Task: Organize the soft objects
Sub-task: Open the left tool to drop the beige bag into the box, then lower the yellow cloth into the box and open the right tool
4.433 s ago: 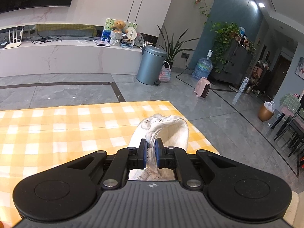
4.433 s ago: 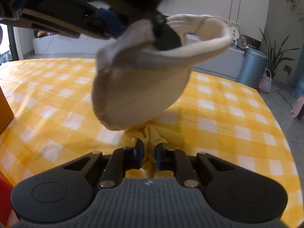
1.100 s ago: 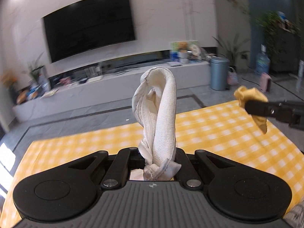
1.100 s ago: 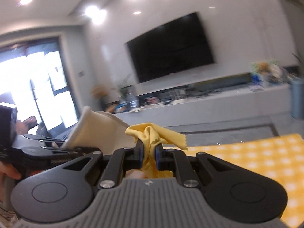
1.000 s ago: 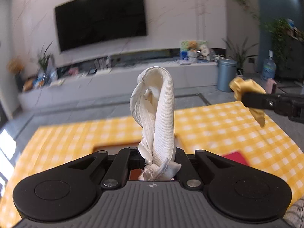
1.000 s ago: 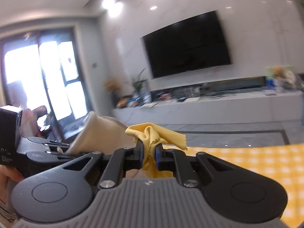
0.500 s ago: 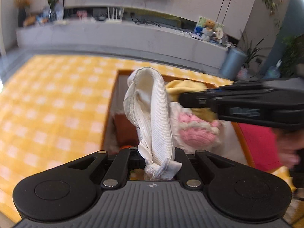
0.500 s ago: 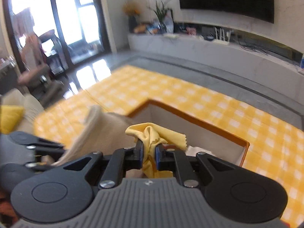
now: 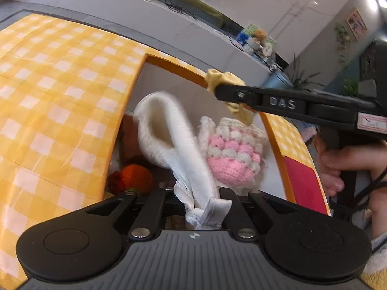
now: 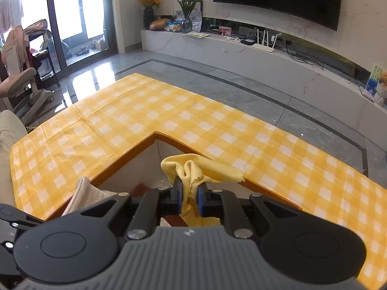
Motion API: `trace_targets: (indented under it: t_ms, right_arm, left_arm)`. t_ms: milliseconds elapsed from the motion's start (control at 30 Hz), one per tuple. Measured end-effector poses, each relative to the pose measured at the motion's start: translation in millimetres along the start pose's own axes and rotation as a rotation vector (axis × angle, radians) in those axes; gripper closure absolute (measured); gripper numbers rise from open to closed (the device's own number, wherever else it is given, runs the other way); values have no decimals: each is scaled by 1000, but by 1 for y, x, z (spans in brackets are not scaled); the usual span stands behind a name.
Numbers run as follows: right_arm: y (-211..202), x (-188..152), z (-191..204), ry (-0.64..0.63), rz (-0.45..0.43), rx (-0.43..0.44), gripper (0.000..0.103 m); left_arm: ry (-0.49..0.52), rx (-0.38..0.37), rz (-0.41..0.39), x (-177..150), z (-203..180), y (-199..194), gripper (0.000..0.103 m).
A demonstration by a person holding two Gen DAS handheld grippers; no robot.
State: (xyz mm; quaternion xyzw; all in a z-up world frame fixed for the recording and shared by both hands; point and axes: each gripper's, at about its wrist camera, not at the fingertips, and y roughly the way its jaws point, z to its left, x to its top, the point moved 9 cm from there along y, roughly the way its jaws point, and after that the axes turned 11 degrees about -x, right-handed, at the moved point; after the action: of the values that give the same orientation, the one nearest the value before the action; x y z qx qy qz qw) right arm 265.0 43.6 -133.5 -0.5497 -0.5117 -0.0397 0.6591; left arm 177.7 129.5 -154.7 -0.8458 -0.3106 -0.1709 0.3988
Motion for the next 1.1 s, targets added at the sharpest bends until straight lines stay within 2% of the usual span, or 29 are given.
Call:
trace_targets:
  t_ms: [133,200,300,367,433,500,567,700,767,833,1100]
  right_arm:
    - [-2,-3,7,-6,2,13,93]
    - [-7,-8,11,-11,4,20,93]
    - [-15,-18,14,-5,13,52,93]
    - [-18,-27,12,20,32,77,93]
    - [-22,-36,10,18,45,72,93]
    - [-23,-45,10,25,64,84,93]
    - [-25,-54,19,30,90,135,93]
    - [-22,-76,58,-85,160,213,93]
    - [-13,-88,79,-138,211,250,93]
    - [5,-98,92,-156,253,234,93]
    - [69,-85,89,-112,334,160,94]
  left_arm:
    - [53,67,10,-3,-2,-4,81]
    - [103,81,40,-8,-9,-5,60]
    - [163,74,134,-17,-23,-14,42]
    - [193,95,126,-17,-30,-25,31]
    - [214,129,92,-12,-33,-40,30]
    - [205,165,9,-2,-31,-59,27]
    - [198,217,-83,9,-27,-73,24]
    - [226,304,-191,19,-24,-83,24]
    - [256,356,-211,21,-23,-80,24]
    - [266,406,-206,23,-19,-75,24]
    - [225,422,-208,26,-5,-76,24]
